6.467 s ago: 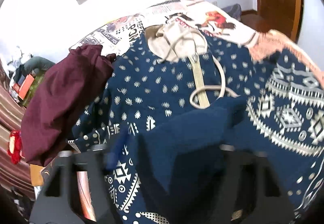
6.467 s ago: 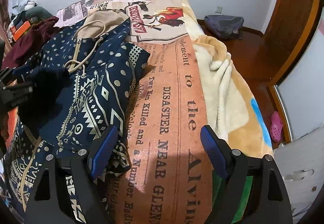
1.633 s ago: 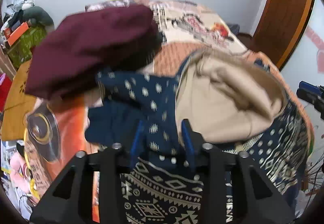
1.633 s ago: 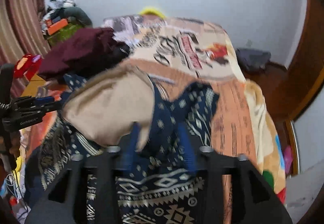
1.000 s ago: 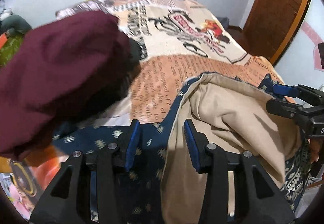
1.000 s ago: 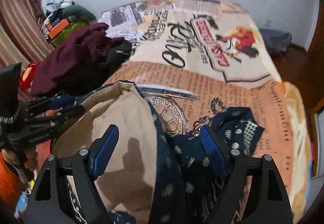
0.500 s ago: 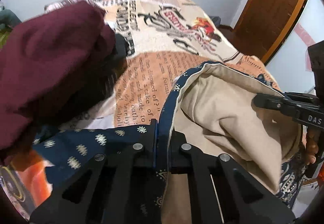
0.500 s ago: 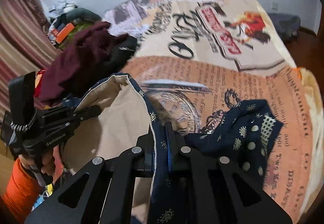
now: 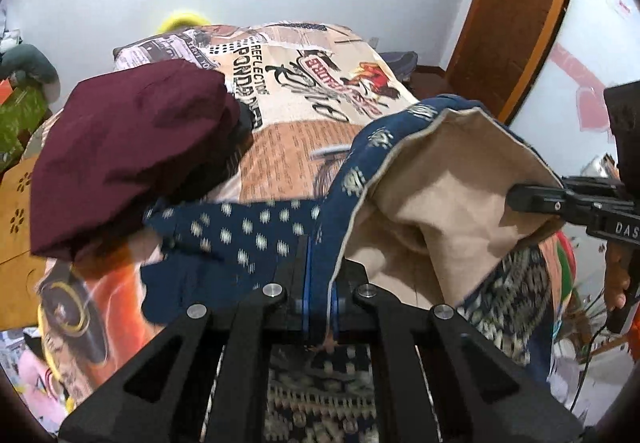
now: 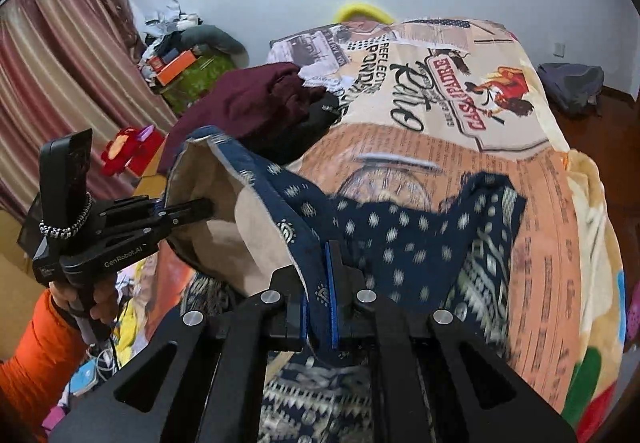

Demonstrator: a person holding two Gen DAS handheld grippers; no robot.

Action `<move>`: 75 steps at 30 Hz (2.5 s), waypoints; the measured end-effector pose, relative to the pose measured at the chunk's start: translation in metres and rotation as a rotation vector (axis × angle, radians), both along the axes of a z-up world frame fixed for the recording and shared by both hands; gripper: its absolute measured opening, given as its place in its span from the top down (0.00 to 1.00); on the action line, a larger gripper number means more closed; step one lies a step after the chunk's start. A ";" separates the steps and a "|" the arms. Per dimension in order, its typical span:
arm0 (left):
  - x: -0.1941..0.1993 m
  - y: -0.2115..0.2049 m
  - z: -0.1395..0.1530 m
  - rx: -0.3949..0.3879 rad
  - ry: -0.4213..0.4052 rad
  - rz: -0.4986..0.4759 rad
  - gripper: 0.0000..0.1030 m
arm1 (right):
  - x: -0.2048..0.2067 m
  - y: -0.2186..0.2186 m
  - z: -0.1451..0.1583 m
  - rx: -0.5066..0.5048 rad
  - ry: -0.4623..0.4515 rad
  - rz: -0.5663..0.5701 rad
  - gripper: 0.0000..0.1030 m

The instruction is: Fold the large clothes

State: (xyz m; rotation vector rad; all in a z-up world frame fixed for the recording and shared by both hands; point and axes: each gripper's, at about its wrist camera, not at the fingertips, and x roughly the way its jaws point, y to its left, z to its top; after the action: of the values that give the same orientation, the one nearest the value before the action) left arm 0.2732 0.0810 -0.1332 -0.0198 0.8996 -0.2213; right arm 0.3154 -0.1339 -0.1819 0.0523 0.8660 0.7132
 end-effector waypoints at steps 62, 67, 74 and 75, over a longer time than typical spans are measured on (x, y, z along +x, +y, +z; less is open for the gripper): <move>-0.062 0.038 -0.004 0.138 -0.095 0.195 0.17 | -0.032 -0.056 -0.005 -0.052 -0.045 -0.128 0.46; -0.045 0.092 0.002 0.082 -0.102 0.325 0.15 | -0.008 -0.070 0.008 0.004 -0.071 -0.209 0.42; -0.013 0.157 -0.067 -0.160 0.116 0.426 0.15 | 0.031 -0.082 -0.028 0.000 0.027 -0.295 0.36; -0.010 0.163 -0.082 -0.210 0.149 0.434 0.15 | 0.034 -0.086 -0.035 0.005 0.059 -0.301 0.36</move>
State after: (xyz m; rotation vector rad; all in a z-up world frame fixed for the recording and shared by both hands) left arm 0.2633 0.2442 -0.2154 -0.4275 0.9943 0.0934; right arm 0.3499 -0.2202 -0.2165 0.2050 0.8889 0.4335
